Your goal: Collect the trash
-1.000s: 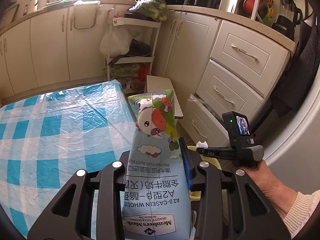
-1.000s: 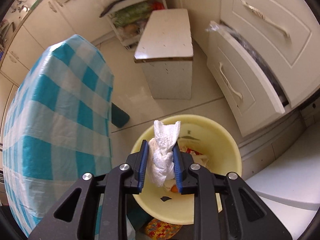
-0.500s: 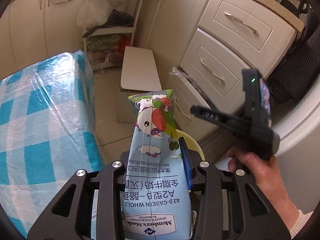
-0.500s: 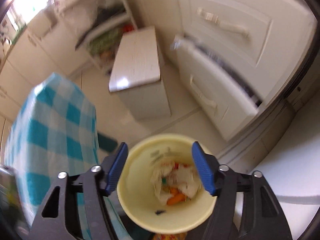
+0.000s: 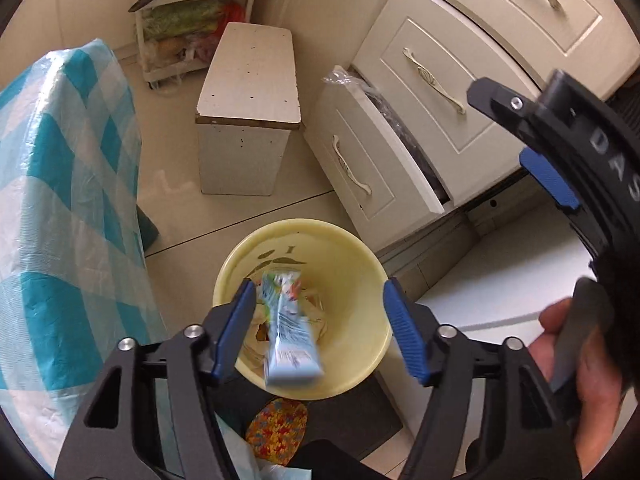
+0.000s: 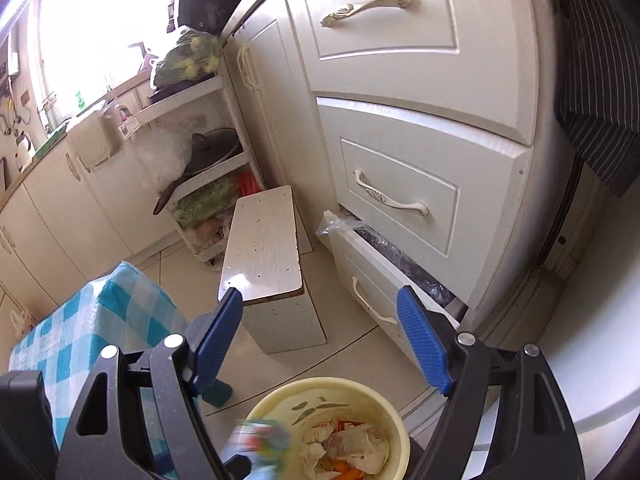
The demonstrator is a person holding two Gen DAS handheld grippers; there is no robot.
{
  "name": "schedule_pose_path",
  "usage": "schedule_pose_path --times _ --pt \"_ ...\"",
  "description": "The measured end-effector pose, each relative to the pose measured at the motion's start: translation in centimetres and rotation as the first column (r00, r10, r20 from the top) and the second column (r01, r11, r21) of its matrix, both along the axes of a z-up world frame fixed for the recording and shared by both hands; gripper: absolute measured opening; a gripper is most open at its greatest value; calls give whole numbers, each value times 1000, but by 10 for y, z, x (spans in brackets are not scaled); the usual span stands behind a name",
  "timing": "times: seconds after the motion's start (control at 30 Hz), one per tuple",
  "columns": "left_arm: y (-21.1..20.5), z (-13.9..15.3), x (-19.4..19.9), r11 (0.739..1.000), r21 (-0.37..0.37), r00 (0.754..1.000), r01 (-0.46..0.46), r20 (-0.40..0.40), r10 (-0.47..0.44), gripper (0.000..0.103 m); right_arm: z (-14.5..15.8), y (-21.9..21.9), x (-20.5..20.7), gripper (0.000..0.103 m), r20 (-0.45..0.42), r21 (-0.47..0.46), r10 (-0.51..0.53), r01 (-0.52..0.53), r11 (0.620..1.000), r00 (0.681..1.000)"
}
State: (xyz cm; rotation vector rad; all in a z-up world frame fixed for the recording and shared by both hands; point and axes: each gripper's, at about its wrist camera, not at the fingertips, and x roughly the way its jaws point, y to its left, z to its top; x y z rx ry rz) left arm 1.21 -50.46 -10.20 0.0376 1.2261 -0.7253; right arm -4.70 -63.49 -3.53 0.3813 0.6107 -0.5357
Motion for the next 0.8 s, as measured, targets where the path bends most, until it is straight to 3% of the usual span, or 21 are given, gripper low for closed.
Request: schedule_pose_path --times 0.07,0.2,0.37,0.53,0.8 --pt "5 3 2 1000 -18 1000 -22 2 22 67 3 2 -2 76 -2 -15 6 -6 1000 1000" --pt "26 24 -9 997 -45 993 -58 102 63 74 2 2 -3 78 -11 -21 -3 3 1000 1000" --pt "70 62 -32 986 -91 952 -140 263 159 94 8 7 -6 85 -28 -53 -23 21 998 999" --pt "119 89 -49 971 -110 905 -214 351 239 96 23 28 -11 89 -44 -101 -1 -3 995 999" --pt "194 138 -76 970 -119 845 -213 475 244 96 66 82 -43 95 38 -175 69 -61 983 997"
